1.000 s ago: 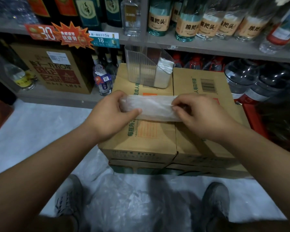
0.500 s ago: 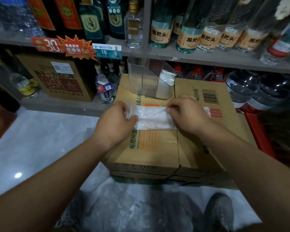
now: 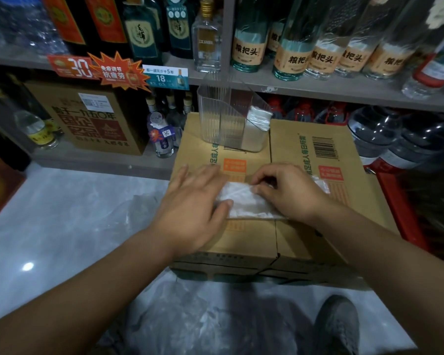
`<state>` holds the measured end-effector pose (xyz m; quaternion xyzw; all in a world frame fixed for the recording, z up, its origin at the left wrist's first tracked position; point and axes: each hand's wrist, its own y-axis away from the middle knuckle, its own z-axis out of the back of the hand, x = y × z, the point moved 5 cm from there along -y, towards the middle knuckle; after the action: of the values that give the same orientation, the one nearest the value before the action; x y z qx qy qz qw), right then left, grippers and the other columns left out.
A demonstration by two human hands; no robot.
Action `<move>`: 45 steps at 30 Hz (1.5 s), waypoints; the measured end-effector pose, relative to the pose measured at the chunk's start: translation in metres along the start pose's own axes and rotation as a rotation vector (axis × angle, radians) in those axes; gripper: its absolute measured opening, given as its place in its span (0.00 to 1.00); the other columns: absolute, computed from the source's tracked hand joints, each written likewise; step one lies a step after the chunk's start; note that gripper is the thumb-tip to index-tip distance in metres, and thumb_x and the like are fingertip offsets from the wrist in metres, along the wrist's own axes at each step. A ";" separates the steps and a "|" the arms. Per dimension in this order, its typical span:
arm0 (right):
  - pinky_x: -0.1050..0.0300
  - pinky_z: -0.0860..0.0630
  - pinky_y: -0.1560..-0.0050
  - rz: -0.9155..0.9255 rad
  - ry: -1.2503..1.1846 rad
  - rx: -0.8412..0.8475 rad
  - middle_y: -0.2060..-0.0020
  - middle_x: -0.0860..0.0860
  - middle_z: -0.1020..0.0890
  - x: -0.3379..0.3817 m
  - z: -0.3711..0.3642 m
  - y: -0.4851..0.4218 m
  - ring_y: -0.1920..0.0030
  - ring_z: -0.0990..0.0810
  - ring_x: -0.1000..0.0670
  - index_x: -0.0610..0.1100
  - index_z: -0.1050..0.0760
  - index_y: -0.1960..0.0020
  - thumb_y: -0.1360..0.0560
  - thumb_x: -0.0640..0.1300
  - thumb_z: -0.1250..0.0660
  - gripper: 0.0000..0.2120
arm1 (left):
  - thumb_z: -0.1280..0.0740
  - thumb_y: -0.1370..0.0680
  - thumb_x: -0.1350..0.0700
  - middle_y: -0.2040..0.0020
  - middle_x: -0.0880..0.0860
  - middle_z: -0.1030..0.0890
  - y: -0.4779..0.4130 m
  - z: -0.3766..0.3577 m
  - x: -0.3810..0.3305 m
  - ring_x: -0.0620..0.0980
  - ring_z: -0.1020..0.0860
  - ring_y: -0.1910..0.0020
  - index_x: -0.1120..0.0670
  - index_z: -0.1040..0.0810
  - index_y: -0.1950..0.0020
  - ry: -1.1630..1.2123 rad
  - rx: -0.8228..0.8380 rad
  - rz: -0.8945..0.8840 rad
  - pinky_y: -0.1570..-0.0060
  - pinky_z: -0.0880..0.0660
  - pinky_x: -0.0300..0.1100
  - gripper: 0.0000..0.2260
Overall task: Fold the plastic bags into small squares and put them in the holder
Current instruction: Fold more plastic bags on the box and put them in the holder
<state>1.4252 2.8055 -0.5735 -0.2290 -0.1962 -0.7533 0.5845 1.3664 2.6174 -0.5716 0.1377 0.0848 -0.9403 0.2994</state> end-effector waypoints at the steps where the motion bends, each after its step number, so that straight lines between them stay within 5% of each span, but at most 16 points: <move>1: 0.43 0.28 0.36 0.004 0.016 -0.003 0.56 0.66 0.22 0.001 0.000 0.002 0.46 0.23 0.54 0.58 0.19 0.53 0.23 0.48 0.29 0.04 | 0.55 0.21 0.37 0.19 0.50 0.40 0.002 -0.007 -0.002 0.47 0.47 0.19 0.50 0.37 0.21 -0.025 0.062 -0.015 0.20 0.58 0.53 0.32; 3: 0.47 0.32 0.35 -0.014 0.106 -0.045 0.52 0.62 0.22 0.002 0.002 0.007 0.43 0.26 0.53 0.57 0.19 0.47 0.21 0.51 0.31 0.05 | 0.62 0.23 0.35 0.17 0.50 0.46 0.005 -0.018 -0.001 0.46 0.53 0.18 0.50 0.44 0.18 -0.083 0.154 -0.011 0.21 0.62 0.53 0.36; 7: 0.46 0.38 0.33 0.014 0.339 -0.176 0.33 0.50 0.26 0.020 0.001 0.029 0.31 0.35 0.47 0.50 0.25 0.31 0.19 0.55 0.44 0.20 | 0.62 0.22 0.34 0.16 0.50 0.53 0.012 -0.029 0.002 0.45 0.58 0.18 0.50 0.51 0.17 -0.126 0.185 0.016 0.21 0.63 0.53 0.37; 11: 0.47 0.56 0.21 0.105 0.400 0.040 0.19 0.47 0.46 0.043 -0.036 0.060 0.19 0.53 0.46 0.47 0.44 0.19 0.17 0.60 0.54 0.31 | 0.65 0.21 0.35 0.17 0.49 0.59 0.017 -0.033 0.003 0.44 0.63 0.19 0.51 0.57 0.16 -0.148 0.201 0.021 0.21 0.63 0.52 0.36; 14: 0.49 0.67 0.21 0.087 0.387 0.219 0.19 0.50 0.62 0.035 -0.052 0.073 0.21 0.69 0.51 0.47 0.59 0.17 0.20 0.66 0.63 0.37 | 0.70 0.24 0.35 0.17 0.49 0.62 0.018 -0.036 0.003 0.44 0.66 0.20 0.52 0.60 0.17 -0.189 0.224 0.023 0.22 0.64 0.53 0.39; 18: 0.49 0.68 0.21 0.092 0.488 0.264 0.20 0.51 0.68 0.015 -0.044 0.073 0.23 0.74 0.53 0.47 0.65 0.18 0.22 0.69 0.68 0.39 | 0.71 0.24 0.35 0.17 0.51 0.62 0.018 -0.037 0.002 0.46 0.66 0.20 0.54 0.62 0.17 -0.210 0.213 0.027 0.21 0.64 0.54 0.39; 25: 0.51 0.67 0.21 0.090 0.497 0.214 0.19 0.51 0.65 -0.008 -0.028 0.072 0.21 0.70 0.52 0.50 0.62 0.18 0.23 0.70 0.67 0.40 | 0.69 0.23 0.35 0.17 0.52 0.63 0.017 -0.038 0.003 0.48 0.67 0.20 0.54 0.61 0.17 -0.197 0.197 0.016 0.21 0.65 0.53 0.38; 28: 0.45 0.46 0.21 0.176 0.389 0.042 0.20 0.45 0.42 -0.001 -0.016 0.070 0.19 0.47 0.44 0.47 0.34 0.24 0.22 0.66 0.44 0.33 | 0.68 0.22 0.34 0.18 0.52 0.66 0.017 -0.038 0.004 0.48 0.70 0.21 0.53 0.64 0.18 -0.180 0.188 0.013 0.22 0.66 0.52 0.37; 31: 0.43 0.27 0.39 0.307 0.335 -0.099 0.37 0.47 0.25 0.009 -0.007 0.069 0.36 0.28 0.44 0.47 0.22 0.44 0.28 0.53 0.26 0.16 | 0.64 0.21 0.33 0.18 0.52 0.67 0.018 -0.037 0.005 0.47 0.71 0.21 0.51 0.64 0.17 -0.134 0.159 0.012 0.22 0.66 0.51 0.37; 35: 0.46 0.26 0.47 0.328 0.331 -0.054 0.49 0.52 0.23 0.009 -0.010 0.063 0.47 0.26 0.48 0.48 0.20 0.51 0.24 0.50 0.31 0.06 | 0.56 0.23 0.31 0.17 0.53 0.62 0.018 -0.033 0.008 0.48 0.64 0.19 0.49 0.49 0.18 0.011 0.095 0.012 0.21 0.61 0.52 0.38; 38: 0.47 0.25 0.49 0.319 0.328 -0.064 0.52 0.52 0.23 0.009 -0.009 0.058 0.50 0.26 0.47 0.47 0.21 0.53 0.24 0.47 0.33 0.04 | 0.45 0.26 0.30 0.18 0.55 0.47 0.017 -0.024 0.011 0.52 0.51 0.20 0.48 0.34 0.23 0.137 -0.016 0.017 0.22 0.52 0.59 0.36; 41: 0.50 0.26 0.51 0.299 0.301 -0.050 0.54 0.53 0.23 0.010 -0.006 0.056 0.51 0.26 0.47 0.47 0.22 0.53 0.23 0.45 0.34 0.03 | 0.37 0.27 0.34 0.33 0.51 0.27 0.018 -0.013 0.006 0.53 0.33 0.31 0.47 0.21 0.37 0.059 -0.153 -0.093 0.30 0.42 0.59 0.25; 45: 0.50 0.27 0.50 0.256 0.261 -0.022 0.55 0.56 0.23 0.010 0.001 0.053 0.50 0.27 0.51 0.50 0.24 0.52 0.22 0.47 0.35 0.02 | 0.38 0.25 0.37 0.51 0.43 0.23 0.017 -0.010 0.007 0.48 0.26 0.46 0.44 0.16 0.47 0.014 -0.171 -0.082 0.42 0.42 0.46 0.18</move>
<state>1.4742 2.7853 -0.5657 -0.1586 -0.0795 -0.6983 0.6934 1.3724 2.6023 -0.5845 0.1144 0.1725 -0.9401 0.2709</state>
